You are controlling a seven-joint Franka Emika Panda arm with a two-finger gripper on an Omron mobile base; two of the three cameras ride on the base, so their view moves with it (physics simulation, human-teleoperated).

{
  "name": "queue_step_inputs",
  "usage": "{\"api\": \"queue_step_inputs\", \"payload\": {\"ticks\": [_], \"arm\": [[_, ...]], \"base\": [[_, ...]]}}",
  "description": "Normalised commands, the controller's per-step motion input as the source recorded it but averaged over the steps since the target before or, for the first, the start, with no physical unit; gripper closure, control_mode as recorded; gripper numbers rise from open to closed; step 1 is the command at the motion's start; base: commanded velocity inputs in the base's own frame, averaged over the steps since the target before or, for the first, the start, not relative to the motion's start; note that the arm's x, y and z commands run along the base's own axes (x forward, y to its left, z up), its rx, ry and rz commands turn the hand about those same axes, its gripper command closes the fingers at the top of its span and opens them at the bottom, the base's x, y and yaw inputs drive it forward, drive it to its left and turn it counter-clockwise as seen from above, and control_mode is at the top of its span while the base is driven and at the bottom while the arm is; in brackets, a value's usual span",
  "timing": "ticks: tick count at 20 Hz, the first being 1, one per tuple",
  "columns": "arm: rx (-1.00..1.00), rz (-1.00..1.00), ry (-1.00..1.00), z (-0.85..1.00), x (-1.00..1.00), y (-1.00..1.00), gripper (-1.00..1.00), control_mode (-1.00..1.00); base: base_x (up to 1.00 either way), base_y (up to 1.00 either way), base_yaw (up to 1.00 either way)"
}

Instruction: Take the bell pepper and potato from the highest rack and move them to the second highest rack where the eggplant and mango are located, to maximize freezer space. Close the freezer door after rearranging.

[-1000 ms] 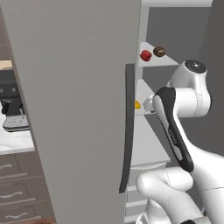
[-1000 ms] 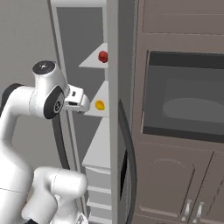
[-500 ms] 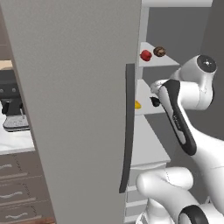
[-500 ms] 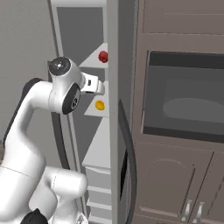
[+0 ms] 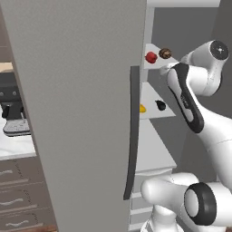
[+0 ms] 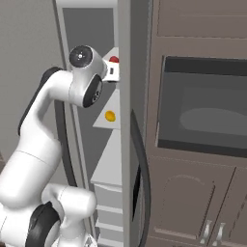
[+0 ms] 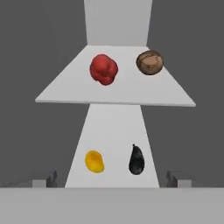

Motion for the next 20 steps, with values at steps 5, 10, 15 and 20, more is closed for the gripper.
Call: {"api": "queue_step_inputs", "payload": {"ticks": [5,10,15,20], "arm": [[0.01,0.0,-0.01,0.12,0.63,-0.01,-1.0,-1.0],[0.0,0.03,0.0,0.0,0.71,0.0,-1.0,-1.0],[0.0,0.05,0.0,0.0,0.69,0.0,-1.0,-1.0],[0.0,0.08,0.0,0.0,0.6,0.0,-1.0,-1.0]], "base": [[0.0,0.0,0.0],[0.0,0.0,0.0],[0.0,0.0,0.0],[0.0,0.0,0.0]]}}
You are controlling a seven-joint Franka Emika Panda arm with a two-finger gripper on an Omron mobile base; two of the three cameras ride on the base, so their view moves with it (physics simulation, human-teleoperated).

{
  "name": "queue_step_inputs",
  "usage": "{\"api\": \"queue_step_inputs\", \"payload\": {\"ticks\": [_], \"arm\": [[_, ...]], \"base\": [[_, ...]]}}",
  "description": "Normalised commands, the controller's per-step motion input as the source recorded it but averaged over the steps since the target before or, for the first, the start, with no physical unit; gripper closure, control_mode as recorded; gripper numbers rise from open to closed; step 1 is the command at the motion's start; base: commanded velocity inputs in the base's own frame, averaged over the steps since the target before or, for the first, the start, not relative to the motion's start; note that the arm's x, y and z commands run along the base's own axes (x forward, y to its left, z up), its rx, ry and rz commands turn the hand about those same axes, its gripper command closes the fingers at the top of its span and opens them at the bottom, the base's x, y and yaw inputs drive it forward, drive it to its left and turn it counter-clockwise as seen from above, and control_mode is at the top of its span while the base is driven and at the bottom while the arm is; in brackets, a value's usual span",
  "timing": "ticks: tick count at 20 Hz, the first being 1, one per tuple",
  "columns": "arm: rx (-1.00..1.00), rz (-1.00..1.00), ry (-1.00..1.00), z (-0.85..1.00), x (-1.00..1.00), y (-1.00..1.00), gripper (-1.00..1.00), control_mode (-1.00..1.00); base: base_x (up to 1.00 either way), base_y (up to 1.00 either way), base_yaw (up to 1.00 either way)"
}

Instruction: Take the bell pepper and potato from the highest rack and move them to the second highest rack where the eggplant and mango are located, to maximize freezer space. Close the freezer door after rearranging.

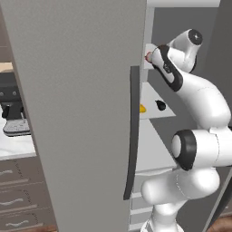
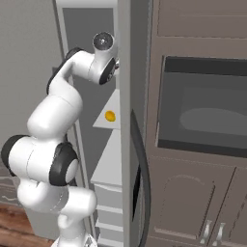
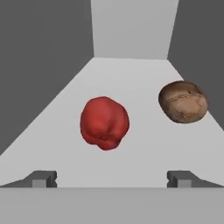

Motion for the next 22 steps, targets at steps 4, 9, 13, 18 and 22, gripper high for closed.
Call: {"api": "queue_step_inputs", "payload": {"ticks": [4,9,13,18,22], "arm": [[0.0,0.08,0.0,0.0,0.55,0.03,-1.0,-1.0],[0.0,0.05,0.0,0.0,0.5,0.05,-1.0,-1.0],[0.0,0.0,0.0,0.0,0.33,0.09,-1.0,-1.0],[-0.02,0.0,0.0,-0.06,0.17,0.18,-1.0,-1.0],[-0.01,0.0,0.0,-0.19,0.03,0.2,-1.0,-1.0]], "base": [[0.0,0.0,0.0],[0.0,0.0,0.0],[0.0,0.0,0.0],[0.0,0.0,0.0],[0.0,0.0,0.0]]}}
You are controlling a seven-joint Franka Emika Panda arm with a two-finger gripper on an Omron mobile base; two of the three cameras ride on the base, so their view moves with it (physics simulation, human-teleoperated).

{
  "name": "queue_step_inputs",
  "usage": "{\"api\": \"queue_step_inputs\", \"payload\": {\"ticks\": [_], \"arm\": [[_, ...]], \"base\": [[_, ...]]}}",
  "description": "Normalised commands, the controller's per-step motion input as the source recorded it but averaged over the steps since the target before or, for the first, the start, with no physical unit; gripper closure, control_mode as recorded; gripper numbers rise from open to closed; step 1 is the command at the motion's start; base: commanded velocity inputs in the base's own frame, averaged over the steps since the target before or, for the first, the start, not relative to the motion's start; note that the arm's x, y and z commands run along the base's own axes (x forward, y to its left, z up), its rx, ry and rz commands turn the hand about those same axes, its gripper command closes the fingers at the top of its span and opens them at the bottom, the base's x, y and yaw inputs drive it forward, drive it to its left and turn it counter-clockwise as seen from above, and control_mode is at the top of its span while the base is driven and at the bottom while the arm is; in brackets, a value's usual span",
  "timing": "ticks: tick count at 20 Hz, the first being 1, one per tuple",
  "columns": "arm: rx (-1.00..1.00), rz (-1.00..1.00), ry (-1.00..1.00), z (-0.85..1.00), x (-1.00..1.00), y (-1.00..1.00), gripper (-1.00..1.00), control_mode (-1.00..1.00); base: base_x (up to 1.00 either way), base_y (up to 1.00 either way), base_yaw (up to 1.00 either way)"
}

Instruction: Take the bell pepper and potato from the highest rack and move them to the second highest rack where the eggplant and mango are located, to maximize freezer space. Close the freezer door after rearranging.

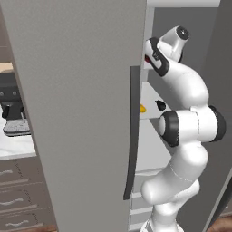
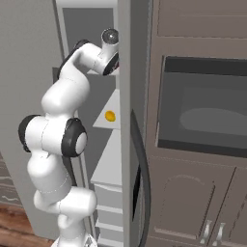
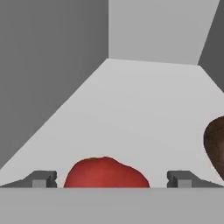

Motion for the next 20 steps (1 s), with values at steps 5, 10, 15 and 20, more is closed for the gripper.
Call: {"api": "queue_step_inputs", "payload": {"ticks": [5,10,15,20], "arm": [[0.0,0.0,0.0,-0.15,0.0,0.06,1.0,-1.0],[0.0,-0.05,-0.08,0.13,-0.44,0.0,1.0,-1.0],[0.0,-0.06,-0.12,0.37,-0.98,0.0,1.0,-1.0],[0.0,-0.1,-0.01,-0.08,-1.0,0.0,1.0,-1.0]], "base": [[0.0,0.0,0.0],[0.0,0.0,0.0],[0.0,0.0,0.0],[0.0,0.0,0.0]]}}
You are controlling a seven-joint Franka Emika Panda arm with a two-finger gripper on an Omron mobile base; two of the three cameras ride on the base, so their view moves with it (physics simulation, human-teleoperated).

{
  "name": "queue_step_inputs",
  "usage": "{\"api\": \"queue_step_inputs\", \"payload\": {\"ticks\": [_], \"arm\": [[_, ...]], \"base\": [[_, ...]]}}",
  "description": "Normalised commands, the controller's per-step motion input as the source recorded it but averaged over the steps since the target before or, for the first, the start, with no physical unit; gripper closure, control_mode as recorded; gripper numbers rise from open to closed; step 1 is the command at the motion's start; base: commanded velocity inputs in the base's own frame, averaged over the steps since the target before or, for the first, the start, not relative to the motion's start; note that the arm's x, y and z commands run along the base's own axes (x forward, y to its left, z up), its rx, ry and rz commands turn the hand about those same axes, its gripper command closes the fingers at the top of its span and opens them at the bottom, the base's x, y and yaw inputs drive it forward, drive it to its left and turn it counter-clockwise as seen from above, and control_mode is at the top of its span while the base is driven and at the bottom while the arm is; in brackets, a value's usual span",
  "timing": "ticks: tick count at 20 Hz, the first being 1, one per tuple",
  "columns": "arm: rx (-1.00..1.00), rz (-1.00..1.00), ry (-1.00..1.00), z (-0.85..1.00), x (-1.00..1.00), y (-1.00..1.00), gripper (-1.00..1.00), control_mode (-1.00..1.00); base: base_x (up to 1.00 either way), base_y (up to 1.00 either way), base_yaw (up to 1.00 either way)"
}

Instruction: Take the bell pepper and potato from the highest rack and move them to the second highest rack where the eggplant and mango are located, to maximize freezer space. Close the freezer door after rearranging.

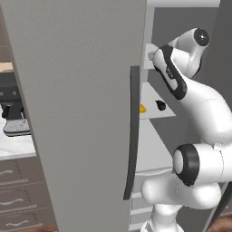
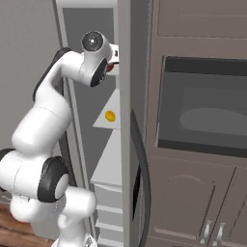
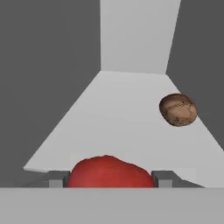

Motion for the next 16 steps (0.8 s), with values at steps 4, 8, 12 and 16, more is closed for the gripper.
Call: {"api": "queue_step_inputs", "payload": {"ticks": [4,8,12,16], "arm": [[0.03,-0.13,0.02,-0.31,-1.0,0.0,1.0,-1.0],[0.12,-0.11,0.11,-0.43,-0.91,0.0,1.0,-1.0],[0.12,-0.06,0.13,-0.58,-0.27,-0.01,1.0,-1.0],[0.11,0.0,0.02,-0.67,0.09,-0.11,1.0,-1.0]], "base": [[0.0,0.0,0.0],[0.0,0.0,0.0],[0.0,0.0,0.0],[0.0,0.0,0.0]]}}
